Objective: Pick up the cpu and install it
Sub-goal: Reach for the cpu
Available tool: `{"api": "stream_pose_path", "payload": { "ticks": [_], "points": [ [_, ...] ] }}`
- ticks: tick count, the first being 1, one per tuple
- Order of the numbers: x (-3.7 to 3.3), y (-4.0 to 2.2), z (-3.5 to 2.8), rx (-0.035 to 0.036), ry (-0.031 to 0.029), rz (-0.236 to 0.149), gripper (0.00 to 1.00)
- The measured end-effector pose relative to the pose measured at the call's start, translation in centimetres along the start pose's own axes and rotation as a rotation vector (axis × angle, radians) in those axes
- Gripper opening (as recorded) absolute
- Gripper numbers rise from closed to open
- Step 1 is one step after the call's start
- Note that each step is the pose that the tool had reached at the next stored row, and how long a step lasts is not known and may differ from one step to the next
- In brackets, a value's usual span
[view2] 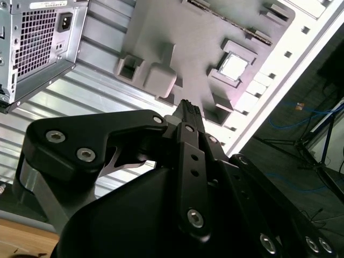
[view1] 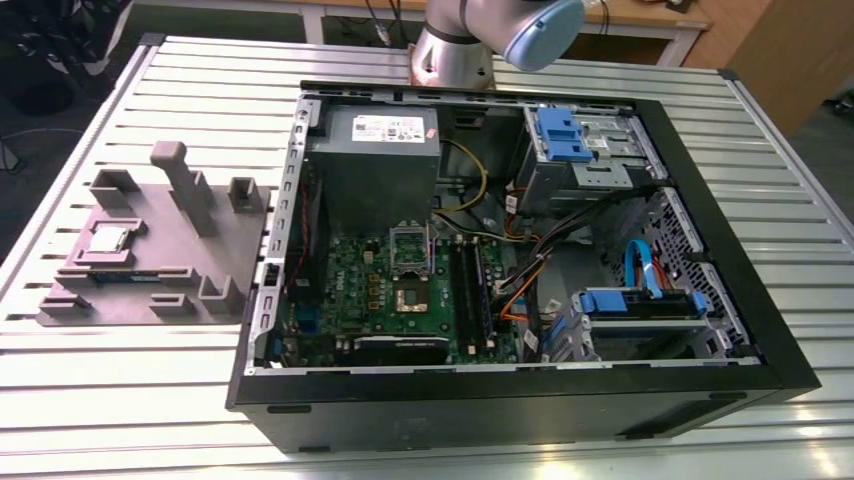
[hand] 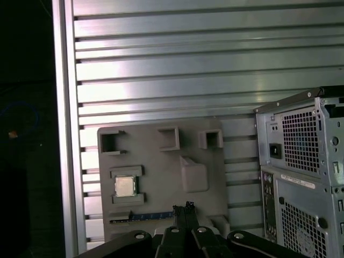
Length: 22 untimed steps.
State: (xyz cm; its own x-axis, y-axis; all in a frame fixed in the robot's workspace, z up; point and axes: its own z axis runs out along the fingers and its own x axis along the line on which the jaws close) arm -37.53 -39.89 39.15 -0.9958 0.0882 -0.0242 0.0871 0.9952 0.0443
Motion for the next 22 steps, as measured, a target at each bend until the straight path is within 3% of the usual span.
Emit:
{"api": "stream_pose_path", "payload": {
  "ticks": [22],
  "points": [
    [0.65,-0.06,-0.02,0.0001,-0.0001,0.002,0.10]
  ]
}}
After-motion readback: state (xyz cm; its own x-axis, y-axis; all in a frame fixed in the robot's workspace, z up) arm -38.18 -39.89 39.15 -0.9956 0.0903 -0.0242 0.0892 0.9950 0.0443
